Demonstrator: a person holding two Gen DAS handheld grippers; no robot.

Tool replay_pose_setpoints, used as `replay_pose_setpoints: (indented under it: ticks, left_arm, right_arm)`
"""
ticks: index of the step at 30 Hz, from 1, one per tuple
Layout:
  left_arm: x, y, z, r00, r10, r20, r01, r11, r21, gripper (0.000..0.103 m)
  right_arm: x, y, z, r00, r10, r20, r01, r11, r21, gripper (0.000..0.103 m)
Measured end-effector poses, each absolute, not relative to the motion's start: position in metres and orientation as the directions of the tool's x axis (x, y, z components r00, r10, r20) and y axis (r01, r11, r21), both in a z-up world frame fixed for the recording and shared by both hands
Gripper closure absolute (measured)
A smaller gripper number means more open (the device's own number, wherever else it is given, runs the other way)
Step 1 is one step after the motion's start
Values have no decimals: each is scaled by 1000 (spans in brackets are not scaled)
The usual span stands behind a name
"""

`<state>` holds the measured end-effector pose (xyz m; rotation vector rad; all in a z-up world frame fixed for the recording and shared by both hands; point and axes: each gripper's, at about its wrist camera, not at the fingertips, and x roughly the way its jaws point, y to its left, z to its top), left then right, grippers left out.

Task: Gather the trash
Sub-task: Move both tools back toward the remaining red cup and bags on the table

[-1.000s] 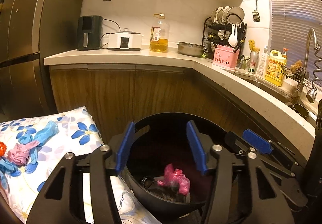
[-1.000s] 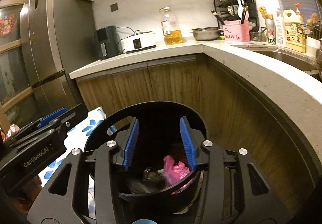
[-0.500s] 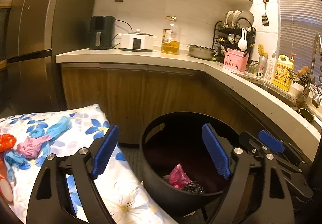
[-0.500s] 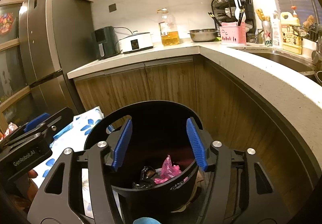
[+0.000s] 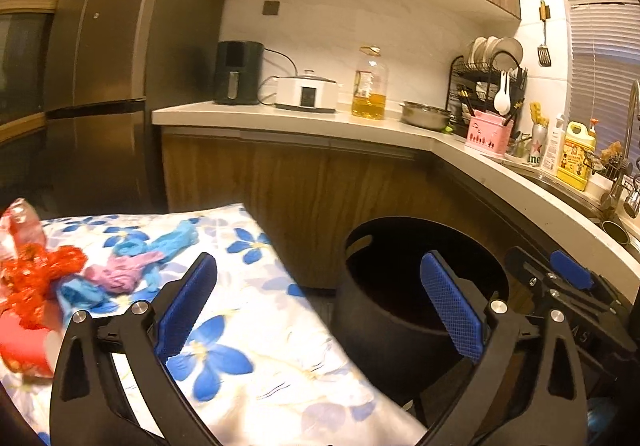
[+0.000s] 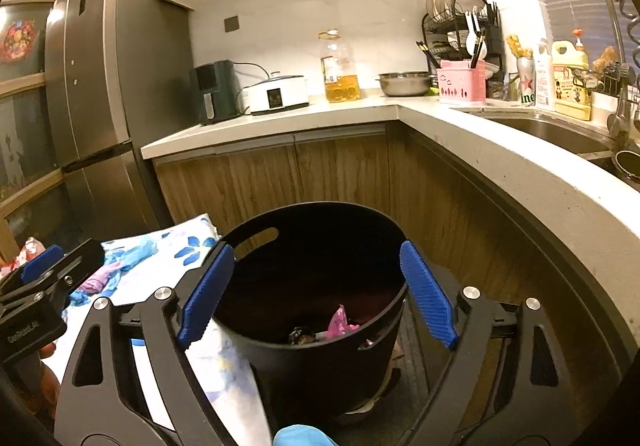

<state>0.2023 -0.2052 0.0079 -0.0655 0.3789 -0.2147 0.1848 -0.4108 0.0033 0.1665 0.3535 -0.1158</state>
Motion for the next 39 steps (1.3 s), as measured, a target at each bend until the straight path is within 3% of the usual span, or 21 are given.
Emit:
replay_pose_setpoints:
  ticks: [12,32,39]
  left_arm:
    - [150,-119,-1,935,-42,-352,13,996,-85,6]
    - [72,35,-29,888,264,-376,-318,944,-88,6]
    - [54,77,-30,866,334,-372,-401,908,-121,6]
  right_arm:
    - [161,-351,6,941,-20,-338,69,988,135,14]
    - [148,-154,-39,861,296,-414,-277,955,105,14]
    - [153,-92,-49,797,412,-442,-394,909,137,5]
